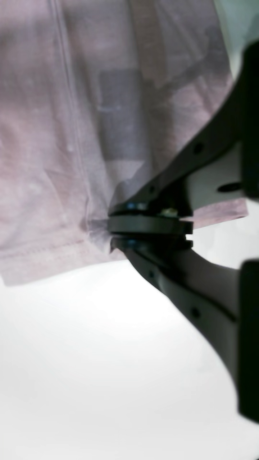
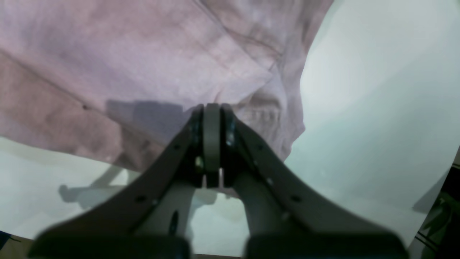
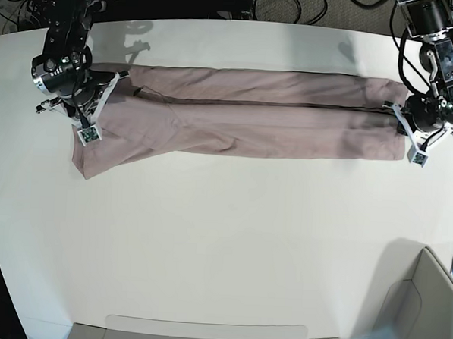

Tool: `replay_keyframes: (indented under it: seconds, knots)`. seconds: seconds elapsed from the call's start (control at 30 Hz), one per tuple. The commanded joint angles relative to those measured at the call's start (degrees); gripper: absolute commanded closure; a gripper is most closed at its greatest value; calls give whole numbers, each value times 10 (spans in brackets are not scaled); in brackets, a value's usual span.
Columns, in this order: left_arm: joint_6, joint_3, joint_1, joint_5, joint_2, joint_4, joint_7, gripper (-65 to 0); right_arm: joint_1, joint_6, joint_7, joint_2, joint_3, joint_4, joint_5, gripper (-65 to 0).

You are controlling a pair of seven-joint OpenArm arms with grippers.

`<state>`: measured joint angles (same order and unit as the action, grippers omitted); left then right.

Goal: Fold the T-shirt properly
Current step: 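Lay the folded hem down and open both grippers, then grasp the end of the folded strip with the left gripper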

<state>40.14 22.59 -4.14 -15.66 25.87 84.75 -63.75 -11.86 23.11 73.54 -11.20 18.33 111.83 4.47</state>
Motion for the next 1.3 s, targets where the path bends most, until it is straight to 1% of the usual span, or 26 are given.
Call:
replay_keyframes:
  seconds: [0.0,0.03,0.1,0.13,0.2,0.27,0.33,0.43,0.53,0.6,0.67,0.73,0.9,1.0,1.17,1.27]
  knots:
    - [-1,4,6,0,12,11,-1,-89,7,1,-3,-7,2,11,-2,-45]
    - [-1,8,6,0,12,19,-1,-137,7,1,-3,-8,2,11,-2,-83]
    - [-1,9,3,-3,12,40,-2,-210,7,1,-5,-9,2,10,-1,-154]
    - [-1,9,-3,-3,12,51,-3,-229,7,1,-5,-9,2,10,-1,-182]
    - [-1,10,-10,-4,12,79,-8,-240,8,1,-6,-9,1,9,-1,-240]
    - [-1,10,-10,-5,12,98,-19,-245,14,1,-6,-8,0,8,-1,-282]
    - [-1,10,-9,-5,12,102,-36,-270,15,1,-6,-8,0,7,-1,-306]
    - [-1,22,-6,-5,5,96,-38,-304,15,1,-6,-7,0,7,-1,-311]
    - [-1,92,21,-3,-22,75,-59,-314,15,1,-6,-7,0,7,-1,-311]
    - [-1,140,44,-3,-26,49,-88,-331,15,1,-6,-7,0,7,-1,-311]
    - [-1,170,72,-1,-25,14,-116,-334,15,1,-6,-7,0,7,-1,-311]
    - [-1,173,87,0,-24,-9,-124,-334,15,1,-6,-7,0,7,-1,-311]
    - [-1,173,89,-5,-26,-9,-140,-334,14,1,-6,-8,-31,7,-4,-310]
    - [-1,177,93,-5,-27,-9,-163,-334,13,1,-6,-6,-33,7,-4,-310]
    - [-1,174,103,-2,-25,-8,-163,-329,15,1,-6,-5,-33,7,-4,-310]
    - [-1,173,105,-5,-31,-8,-163,-329,16,1,-6,-5,-33,7,-4,-310]
